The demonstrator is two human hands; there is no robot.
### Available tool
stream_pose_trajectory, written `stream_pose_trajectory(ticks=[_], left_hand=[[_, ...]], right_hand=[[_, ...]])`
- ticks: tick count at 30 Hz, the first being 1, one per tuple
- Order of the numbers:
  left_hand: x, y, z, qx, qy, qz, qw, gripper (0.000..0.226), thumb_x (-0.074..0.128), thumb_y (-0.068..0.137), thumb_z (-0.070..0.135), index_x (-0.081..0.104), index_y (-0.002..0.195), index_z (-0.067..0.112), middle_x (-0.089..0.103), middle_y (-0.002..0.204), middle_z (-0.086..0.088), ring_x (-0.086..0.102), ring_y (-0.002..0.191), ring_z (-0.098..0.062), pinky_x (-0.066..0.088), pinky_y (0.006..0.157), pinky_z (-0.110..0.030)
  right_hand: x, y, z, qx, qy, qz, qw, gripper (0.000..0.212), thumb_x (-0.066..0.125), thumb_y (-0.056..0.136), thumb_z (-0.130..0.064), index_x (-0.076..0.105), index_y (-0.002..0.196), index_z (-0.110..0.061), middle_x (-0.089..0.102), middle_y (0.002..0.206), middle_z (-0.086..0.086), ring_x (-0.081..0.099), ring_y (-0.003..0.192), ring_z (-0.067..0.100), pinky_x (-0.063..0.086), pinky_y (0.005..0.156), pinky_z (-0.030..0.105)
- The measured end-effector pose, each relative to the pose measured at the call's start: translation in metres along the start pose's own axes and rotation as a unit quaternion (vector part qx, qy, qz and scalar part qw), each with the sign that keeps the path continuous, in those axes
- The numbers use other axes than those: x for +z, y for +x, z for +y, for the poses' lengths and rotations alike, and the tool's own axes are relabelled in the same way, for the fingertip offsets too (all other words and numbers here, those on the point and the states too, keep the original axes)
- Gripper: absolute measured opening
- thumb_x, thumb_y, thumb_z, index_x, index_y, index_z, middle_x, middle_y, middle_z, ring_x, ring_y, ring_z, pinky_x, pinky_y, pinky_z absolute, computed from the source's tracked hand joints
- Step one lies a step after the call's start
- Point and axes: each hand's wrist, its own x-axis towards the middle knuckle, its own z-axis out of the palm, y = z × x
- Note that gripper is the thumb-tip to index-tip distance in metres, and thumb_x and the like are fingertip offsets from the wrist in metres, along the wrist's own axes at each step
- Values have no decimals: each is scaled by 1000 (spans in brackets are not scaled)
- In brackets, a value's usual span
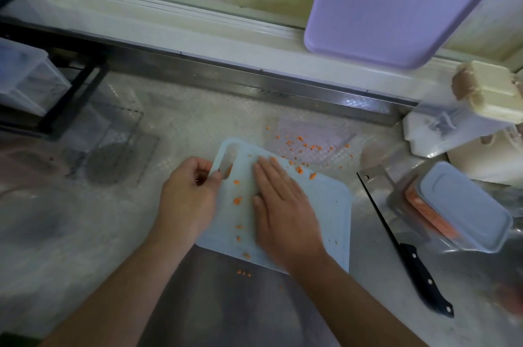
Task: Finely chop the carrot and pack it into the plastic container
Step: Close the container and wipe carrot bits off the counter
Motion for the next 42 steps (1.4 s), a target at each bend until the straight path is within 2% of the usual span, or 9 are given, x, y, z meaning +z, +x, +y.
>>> stream_pose_trajectory(ticks=[7,12,16,21,24,29,32,37,42], left_hand=[[1,-2,-4,-18,-12,-2,1000,8,71,97,23,69,89,24,74,85,5,71,84,-21,56,80,-43],[0,-6,1,-2,-11,0,1000,8,71,96,18,70,89,21,74,85,4,70,82,-18,51,74,-34],[-3,-8,0,-3,1,7,1000,8,71,96,17,70,89,20,73,85,5,69,83,-17,49,73,-33],[-4,-11,-7,-11,3,8,1000,8,70,97,20,69,89,21,73,87,3,69,85,-20,53,81,-41],[-5,-12,-8,-19,-10,14,1000,9,70,98,21,69,89,21,73,87,2,70,85,-22,54,82,-42],[-3,-16,-5,-22,-43,14,999,13,70,97,15,69,86,20,73,82,0,69,79,-21,51,74,-36],[-4,-18,-6,-33,-70,5,997,14,70,97,14,69,84,19,72,82,-5,65,75,-20,50,73,-37],[-8,-22,-14,-13,-68,-3,998,12,71,96,13,67,84,15,69,86,-11,60,75,-19,44,72,-36],[-16,-26,-18,-14,-65,3,998,14,71,95,13,67,83,17,69,84,-7,61,75,-20,44,72,-35]], right_hand=[[-1,3,28,77,50,128,987,34,55,98,-8,70,128,-8,60,145,3,51,139,20,40,117,36],[-1,10,-25,-18,59,2,998,51,39,105,-30,47,152,-12,40,161,1,27,153,13,23,125,33],[3,9,1,50,16,-47,998,64,24,104,-45,22,163,-20,16,170,-5,7,157,8,9,128,34],[-3,14,39,129,12,-13,991,52,36,109,-32,37,158,-13,29,166,1,21,154,15,11,127,28],[-13,17,31,173,62,58,981,44,45,107,-21,50,149,-8,42,159,3,34,149,17,27,124,35],[-7,6,-49,41,42,-34,998,69,33,101,-48,34,157,-9,29,166,6,17,156,18,12,127,31],[10,4,-57,27,-7,-11,1000,64,32,104,-46,35,158,-12,30,166,5,18,156,18,17,126,37],[15,22,-22,105,-5,41,994,53,41,103,-42,51,146,-13,48,154,7,36,147,28,29,122,44],[13,40,24,149,-18,118,982,28,58,96,-28,71,112,-10,66,115,9,57,111,34,46,99,45]])
